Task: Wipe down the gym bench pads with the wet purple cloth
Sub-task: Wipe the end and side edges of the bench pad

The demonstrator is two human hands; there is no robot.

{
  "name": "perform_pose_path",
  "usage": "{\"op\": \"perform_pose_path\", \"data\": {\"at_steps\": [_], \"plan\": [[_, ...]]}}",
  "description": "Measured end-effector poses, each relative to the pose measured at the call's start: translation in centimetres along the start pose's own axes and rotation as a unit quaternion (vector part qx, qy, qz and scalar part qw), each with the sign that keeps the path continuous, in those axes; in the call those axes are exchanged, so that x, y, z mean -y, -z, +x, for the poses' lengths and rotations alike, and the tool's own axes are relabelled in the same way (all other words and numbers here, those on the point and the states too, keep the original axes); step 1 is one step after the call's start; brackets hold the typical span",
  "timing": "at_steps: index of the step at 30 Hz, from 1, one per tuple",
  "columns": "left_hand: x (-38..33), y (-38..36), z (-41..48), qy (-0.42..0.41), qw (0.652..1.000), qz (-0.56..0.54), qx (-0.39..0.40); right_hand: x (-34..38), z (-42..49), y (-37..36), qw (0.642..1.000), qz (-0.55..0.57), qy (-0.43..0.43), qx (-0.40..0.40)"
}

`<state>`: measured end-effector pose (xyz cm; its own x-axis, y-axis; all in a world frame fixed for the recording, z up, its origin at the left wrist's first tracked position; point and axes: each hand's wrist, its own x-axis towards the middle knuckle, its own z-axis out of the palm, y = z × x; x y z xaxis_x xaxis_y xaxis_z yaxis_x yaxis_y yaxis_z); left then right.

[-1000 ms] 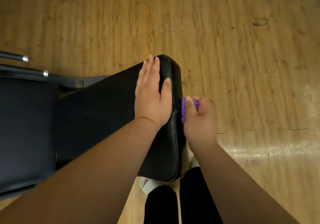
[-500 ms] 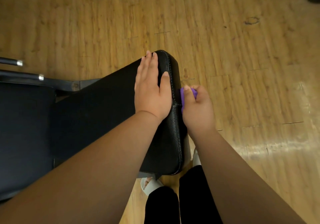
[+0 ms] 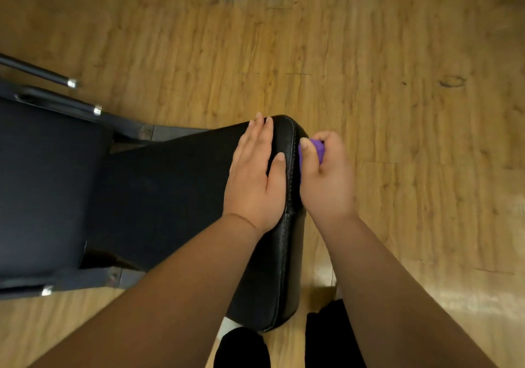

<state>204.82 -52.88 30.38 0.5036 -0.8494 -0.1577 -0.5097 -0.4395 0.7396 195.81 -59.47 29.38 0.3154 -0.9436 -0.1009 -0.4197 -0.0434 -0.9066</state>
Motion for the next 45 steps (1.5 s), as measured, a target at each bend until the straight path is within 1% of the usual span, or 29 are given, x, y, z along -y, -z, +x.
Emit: {"op": "perform_pose_path", "data": {"at_steps": [2,4,9,14,16,18,19,20,22,27,29,32,34,35,36,38,40,42,44,45], "plan": [[-0.1,-0.1,0.0,0.007,1.000,0.002,-0.008,0.4,3.3,-0.3,1.000,-0.015,0.001,0.017],[-0.2,-0.1,-0.1,0.021,1.000,0.005,-0.017,0.5,5.0,-0.5,0.999,-0.017,0.025,0.030],[-1.0,-0.1,-0.3,0.054,0.997,0.024,-0.052,-0.1,1.9,1.2,0.990,-0.022,0.101,0.093],[-1.8,0.4,-0.3,0.083,0.995,0.056,-0.020,0.9,6.4,0.3,0.986,-0.060,0.107,0.115],[-2.4,0.5,0.2,0.114,0.993,0.024,-0.026,0.8,7.1,0.2,0.984,-0.057,0.112,0.125],[-3.4,0.1,1.2,0.172,0.983,-0.036,-0.054,0.1,6.1,0.8,0.983,-0.039,0.119,0.131],[-3.7,-0.3,1.7,0.199,0.976,-0.054,-0.065,-0.2,5.4,1.2,0.983,-0.031,0.121,0.131],[-4.0,-0.7,2.1,0.215,0.973,-0.048,-0.072,-0.4,5.0,1.4,0.983,-0.026,0.124,0.130],[-4.0,-1.4,2.5,0.216,0.973,-0.016,-0.083,-0.4,5.7,1.3,0.983,-0.037,0.122,0.136],[-3.5,-1.6,2.6,0.216,0.972,0.005,-0.089,0.9,9.2,0.2,0.974,-0.057,0.075,0.206],[-3.6,-1.6,2.6,0.221,0.971,0.009,-0.093,0.9,8.6,0.7,0.973,-0.060,0.068,0.210],[-3.6,-1.5,2.7,0.225,0.969,0.012,-0.099,0.8,6.9,1.5,0.971,-0.066,0.129,0.189],[-3.6,-1.4,2.7,0.224,0.969,0.019,-0.098,1.1,7.3,1.3,0.964,-0.086,0.160,0.196],[-3.7,-1.5,2.7,0.226,0.969,0.022,-0.096,1.3,8.1,1.0,0.960,-0.101,0.154,0.210],[-3.8,-1.4,2.7,0.228,0.969,0.023,-0.093,1.6,8.9,0.7,0.958,-0.112,0.129,0.231],[-3.9,-1.4,2.7,0.231,0.968,0.024,-0.091,2.0,10.3,0.3,0.956,-0.112,0.055,0.267],[-3.9,-1.3,2.7,0.231,0.968,0.023,-0.094,1.7,10.6,0.1,0.957,-0.107,0.020,0.271],[-3.9,-1.3,2.6,0.229,0.969,0.018,-0.095,1.7,9.8,0.4,0.960,-0.109,0.041,0.256],[-3.8,-1.2,2.6,0.225,0.969,0.014,-0.097,1.8,9.1,0.9,0.958,-0.121,0.103,0.240],[-3.8,-1.2,2.6,0.225,0.969,0.012,-0.099,1.9,9.1,1.0,0.955,-0.126,0.119,0.241]]}}
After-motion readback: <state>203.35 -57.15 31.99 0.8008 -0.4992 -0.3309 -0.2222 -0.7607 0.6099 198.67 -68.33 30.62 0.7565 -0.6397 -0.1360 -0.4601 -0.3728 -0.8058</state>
